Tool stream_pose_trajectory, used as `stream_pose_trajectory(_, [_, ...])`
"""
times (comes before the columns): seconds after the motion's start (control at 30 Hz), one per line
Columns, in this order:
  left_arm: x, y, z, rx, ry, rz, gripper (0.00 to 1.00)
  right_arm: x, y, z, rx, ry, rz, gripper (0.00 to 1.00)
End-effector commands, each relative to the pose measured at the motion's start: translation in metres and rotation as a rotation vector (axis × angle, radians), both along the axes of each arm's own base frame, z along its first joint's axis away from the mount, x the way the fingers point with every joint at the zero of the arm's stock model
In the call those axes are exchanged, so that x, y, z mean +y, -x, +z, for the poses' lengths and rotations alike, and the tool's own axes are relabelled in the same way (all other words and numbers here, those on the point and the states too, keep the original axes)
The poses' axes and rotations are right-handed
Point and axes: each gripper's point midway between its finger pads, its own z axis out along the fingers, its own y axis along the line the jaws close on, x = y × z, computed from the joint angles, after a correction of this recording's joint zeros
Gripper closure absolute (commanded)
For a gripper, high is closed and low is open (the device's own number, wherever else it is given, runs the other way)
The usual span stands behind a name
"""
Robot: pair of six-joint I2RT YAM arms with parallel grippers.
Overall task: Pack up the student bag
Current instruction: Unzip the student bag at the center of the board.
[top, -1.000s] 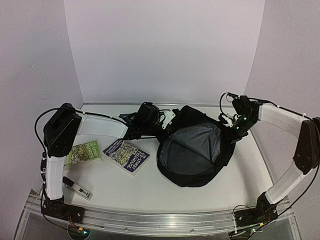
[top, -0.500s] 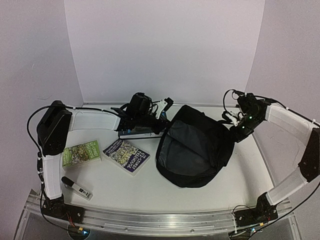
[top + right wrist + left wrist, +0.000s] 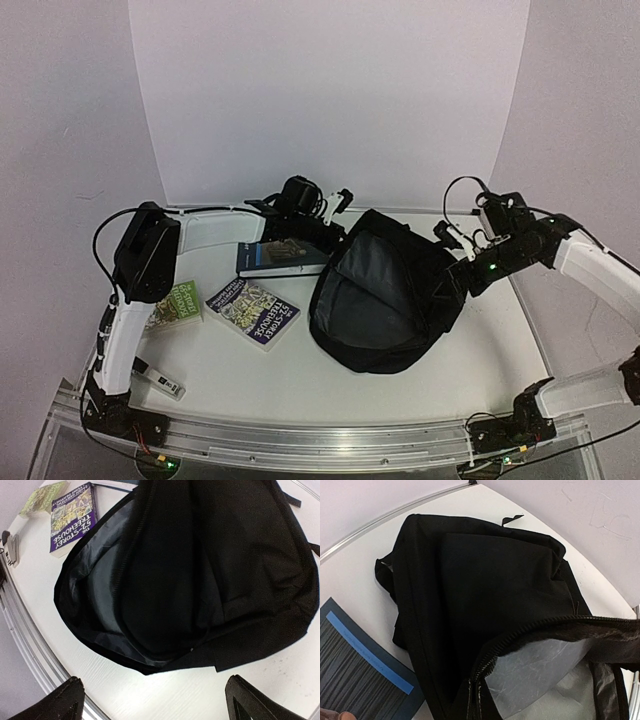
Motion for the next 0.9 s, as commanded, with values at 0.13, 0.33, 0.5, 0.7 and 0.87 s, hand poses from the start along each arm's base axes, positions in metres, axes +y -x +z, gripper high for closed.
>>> stream_pose_trajectory(0.13, [-0.002, -0.010, 0.025, 0.024, 0.072, 0.014, 1.00, 0.014, -0.030, -0.043, -0.055, 0.114, -0.018, 0.02])
stream_pose_trajectory(0.33, [0.003, -0.006, 0.028, 0.021, 0.067, 0.019, 1.00, -0.004, -0.066, -0.073, -0.102, 0.269, -0.141, 0.18])
stream_pose_trajectory(0.5, [0.010, -0.006, 0.030, 0.013, 0.065, 0.030, 1.00, -0.012, -0.061, -0.096, -0.059, 0.324, -0.134, 0.37])
stream_pose_trajectory(0.7, [0.013, -0.006, 0.030, 0.016, 0.075, 0.035, 1.00, -0.011, -0.048, -0.088, -0.072, 0.278, -0.102, 0.50])
stream_pose_trajectory(0.87, [0.018, -0.008, 0.033, 0.022, 0.085, 0.038, 1.00, 0.004, -0.031, -0.078, -0.016, 0.173, -0.029, 1.00])
